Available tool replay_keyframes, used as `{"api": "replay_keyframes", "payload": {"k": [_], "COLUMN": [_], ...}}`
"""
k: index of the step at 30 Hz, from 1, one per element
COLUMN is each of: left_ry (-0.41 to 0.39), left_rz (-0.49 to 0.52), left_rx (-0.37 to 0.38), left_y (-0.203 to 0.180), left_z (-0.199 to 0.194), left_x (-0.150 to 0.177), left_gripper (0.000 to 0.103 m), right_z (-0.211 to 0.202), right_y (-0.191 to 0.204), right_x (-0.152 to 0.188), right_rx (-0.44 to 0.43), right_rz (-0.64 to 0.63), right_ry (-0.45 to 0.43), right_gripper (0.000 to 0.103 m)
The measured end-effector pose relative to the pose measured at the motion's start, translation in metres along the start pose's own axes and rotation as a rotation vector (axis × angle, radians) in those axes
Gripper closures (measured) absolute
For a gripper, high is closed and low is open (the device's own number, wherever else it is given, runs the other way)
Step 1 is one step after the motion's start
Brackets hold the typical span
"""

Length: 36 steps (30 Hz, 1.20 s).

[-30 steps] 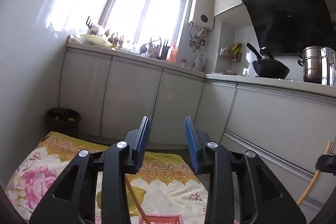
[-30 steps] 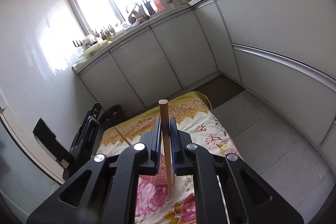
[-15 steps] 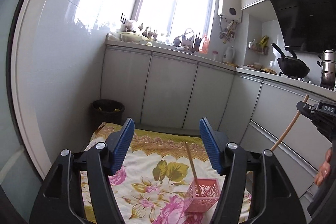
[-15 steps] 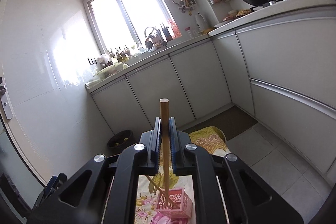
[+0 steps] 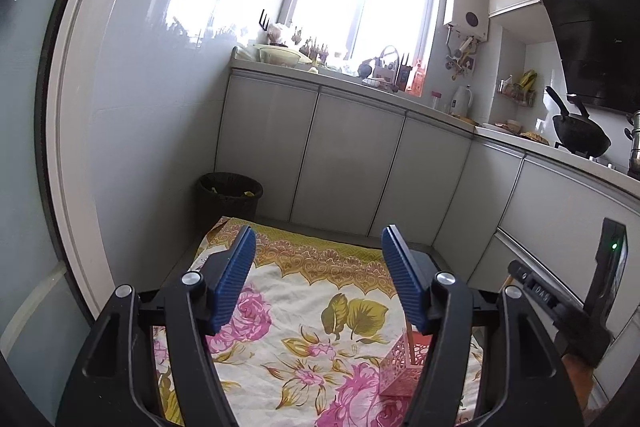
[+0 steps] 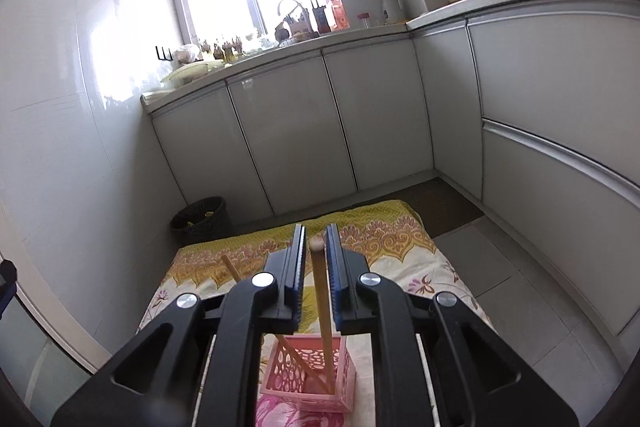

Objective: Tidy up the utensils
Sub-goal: 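Lower both chopsticks into the pink basket and open both tools, then withdraw both open tools from the basket back toward the pile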

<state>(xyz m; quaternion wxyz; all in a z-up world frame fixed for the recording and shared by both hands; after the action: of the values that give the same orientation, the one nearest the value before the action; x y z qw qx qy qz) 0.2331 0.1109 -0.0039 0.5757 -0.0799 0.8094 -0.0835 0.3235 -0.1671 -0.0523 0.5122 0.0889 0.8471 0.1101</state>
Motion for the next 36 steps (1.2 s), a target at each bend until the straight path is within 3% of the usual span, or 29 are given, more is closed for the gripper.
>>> {"api": "replay_keyframes", "payload": {"k": [2,4,6,9,12,14,23,36], "left_ry": [-0.004,-0.01,-0.016,-0.02,-0.027,-0.022,0.096,0.448], "left_rz": [0.003,0.004,0.001,0.01,0.013,0.014,0.165,0.527], "left_rx": [-0.002,-0.002,0.002,0.013,0.023,0.036,0.076,0.256], "left_y": [0.001,0.0,0.0,-0.005,-0.01,-0.014,-0.06,-0.134], "left_z": [-0.003,-0.005,-0.009,-0.014,-0.02,-0.023,-0.025,-0.013], "left_x": [-0.001,-0.003,-0.004,-0.005,-0.006,-0.005,0.016,0.109], "left_gripper": [0.037,0.033,0.028,0.025,0.015,0.009,0.007,0.007], "right_z": [0.003,-0.006,-0.022,-0.052,-0.083,-0.1,-0.163,-0.197], "right_y": [-0.006,-0.011,-0.015,-0.023,-0.03,-0.034,-0.056,-0.135], "right_x": [0.006,0.003,-0.005,-0.017,-0.024,-0.025,0.014,0.151], "right_rx": [0.004,0.001,0.013,0.002,0.018,0.047,0.292,0.211], "right_rz": [0.029,0.059,0.081,0.122,0.146,0.147,0.108,0.369], "right_ry": [0.029,0.017,-0.012,-0.06,-0.096,-0.1,-0.088,0.36], "right_gripper": [0.054,0.047,0.031,0.014,0.007,0.007,0.007,0.007]}}
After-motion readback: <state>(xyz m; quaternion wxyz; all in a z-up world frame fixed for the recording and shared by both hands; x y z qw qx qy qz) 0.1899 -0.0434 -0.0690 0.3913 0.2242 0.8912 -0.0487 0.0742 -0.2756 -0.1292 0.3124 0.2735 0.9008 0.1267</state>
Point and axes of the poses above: each gripper's, at about its wrist camera, not at the fingertips, and z roughly the way its jaws point, y to its left, x to its underside, the point moved 6 cm from there along z, roughly the way its jaws point, and after that the axes turned 4 degrees about y, right-handed, at the moved point
